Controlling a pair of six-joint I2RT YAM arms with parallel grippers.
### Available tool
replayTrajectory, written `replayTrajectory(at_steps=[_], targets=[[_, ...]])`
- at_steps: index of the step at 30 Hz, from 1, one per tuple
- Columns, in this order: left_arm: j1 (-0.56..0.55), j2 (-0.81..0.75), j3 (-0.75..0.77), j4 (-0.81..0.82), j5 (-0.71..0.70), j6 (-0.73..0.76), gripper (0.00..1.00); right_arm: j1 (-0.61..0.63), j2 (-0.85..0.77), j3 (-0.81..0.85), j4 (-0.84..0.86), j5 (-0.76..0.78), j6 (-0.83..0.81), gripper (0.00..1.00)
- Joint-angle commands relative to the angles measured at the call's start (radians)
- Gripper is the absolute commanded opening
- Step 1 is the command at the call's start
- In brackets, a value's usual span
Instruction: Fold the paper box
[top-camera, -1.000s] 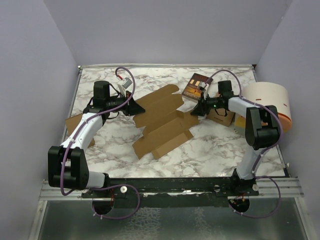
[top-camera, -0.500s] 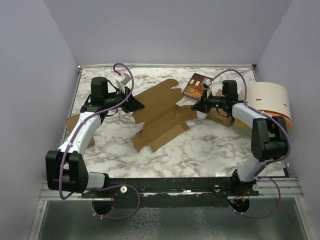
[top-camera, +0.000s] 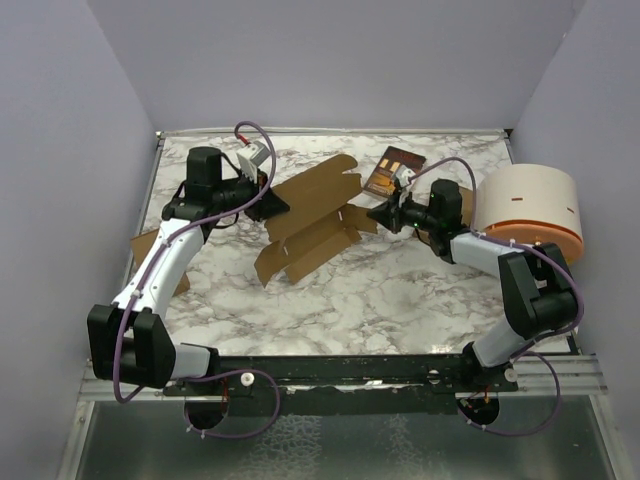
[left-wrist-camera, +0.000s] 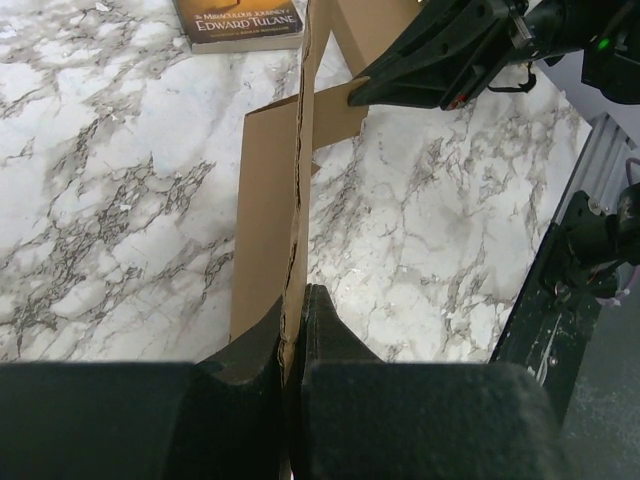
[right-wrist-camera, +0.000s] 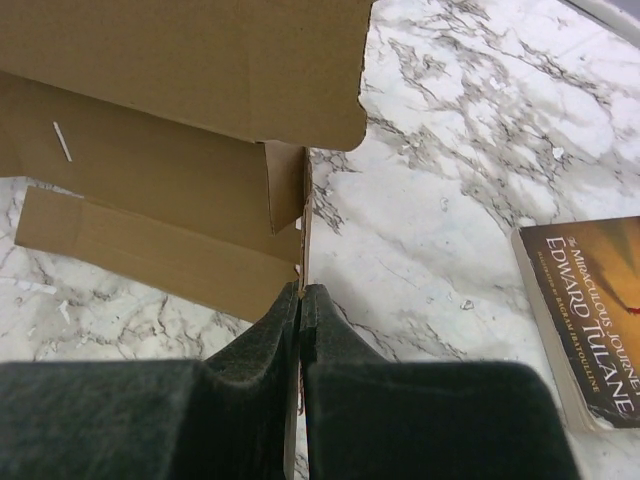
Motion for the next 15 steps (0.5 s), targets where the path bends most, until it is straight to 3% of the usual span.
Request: replayTrajectory(at_steps=[1,15], targets=[[-0.017,0.003,-0.005,-0.033,-0.019,0.037,0.00,0.000,0.000,-0.039,0.149,0.045,0.004,0.01],[-0.048,-0.055,-0.083,-0.027,-0.020,0.054,0.00,0.000,-0.024,-0.047,-0.064,-0.134,-0.111,0.01]])
